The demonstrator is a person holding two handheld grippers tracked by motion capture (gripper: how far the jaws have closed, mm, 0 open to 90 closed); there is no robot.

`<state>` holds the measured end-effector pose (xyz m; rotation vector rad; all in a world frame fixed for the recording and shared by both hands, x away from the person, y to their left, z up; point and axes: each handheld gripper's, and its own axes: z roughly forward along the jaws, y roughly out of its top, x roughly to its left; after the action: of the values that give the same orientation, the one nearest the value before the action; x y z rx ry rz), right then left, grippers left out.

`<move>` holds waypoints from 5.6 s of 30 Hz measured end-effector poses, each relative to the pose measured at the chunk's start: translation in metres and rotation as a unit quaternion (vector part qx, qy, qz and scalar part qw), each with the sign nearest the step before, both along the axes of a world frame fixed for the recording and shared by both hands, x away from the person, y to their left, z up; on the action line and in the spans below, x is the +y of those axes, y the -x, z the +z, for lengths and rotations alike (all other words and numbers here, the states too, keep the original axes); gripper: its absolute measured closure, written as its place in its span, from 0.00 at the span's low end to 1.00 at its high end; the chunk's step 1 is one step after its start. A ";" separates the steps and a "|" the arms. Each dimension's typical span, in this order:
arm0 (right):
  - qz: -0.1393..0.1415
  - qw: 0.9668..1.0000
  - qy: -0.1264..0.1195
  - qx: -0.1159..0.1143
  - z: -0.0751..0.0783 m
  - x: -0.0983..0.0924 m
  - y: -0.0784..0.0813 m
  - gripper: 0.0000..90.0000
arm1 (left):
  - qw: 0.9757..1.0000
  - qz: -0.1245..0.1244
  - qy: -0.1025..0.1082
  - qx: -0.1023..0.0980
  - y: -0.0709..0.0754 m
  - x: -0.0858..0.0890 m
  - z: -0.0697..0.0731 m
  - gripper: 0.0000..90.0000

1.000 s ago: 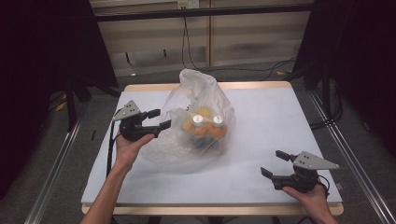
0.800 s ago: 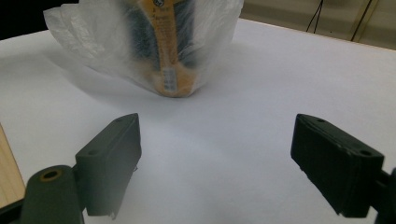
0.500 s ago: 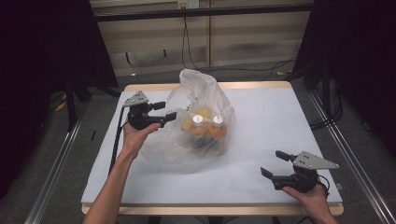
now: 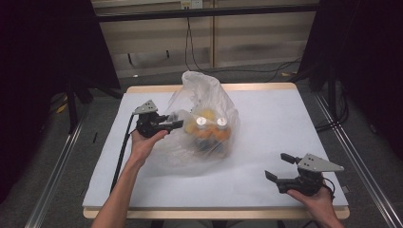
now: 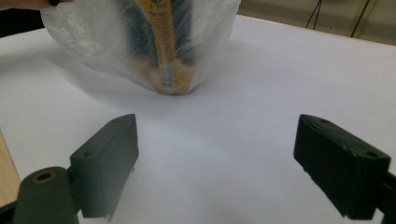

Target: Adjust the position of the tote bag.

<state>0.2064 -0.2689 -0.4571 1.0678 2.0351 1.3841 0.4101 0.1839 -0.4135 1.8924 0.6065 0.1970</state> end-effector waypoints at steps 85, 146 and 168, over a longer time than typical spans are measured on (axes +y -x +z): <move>0.001 1.000 0.003 -0.008 0.009 -0.003 0.001 0.17 | 0.979 -0.171 0.036 -0.104 0.113 -0.076 0.099 0.65; 0.182 0.980 0.019 0.081 0.089 0.135 -0.201 0.56 | 0.999 0.002 0.020 0.035 0.057 0.049 0.011 0.20; 0.215 0.974 0.011 0.068 0.098 0.139 -0.182 1.00 | 0.999 -0.034 0.006 0.023 0.064 0.041 0.012 1.00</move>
<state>0.3887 -0.1299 -0.3589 0.7542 2.4836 1.5177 0.3457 0.2253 -0.4016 1.9078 0.5716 0.1050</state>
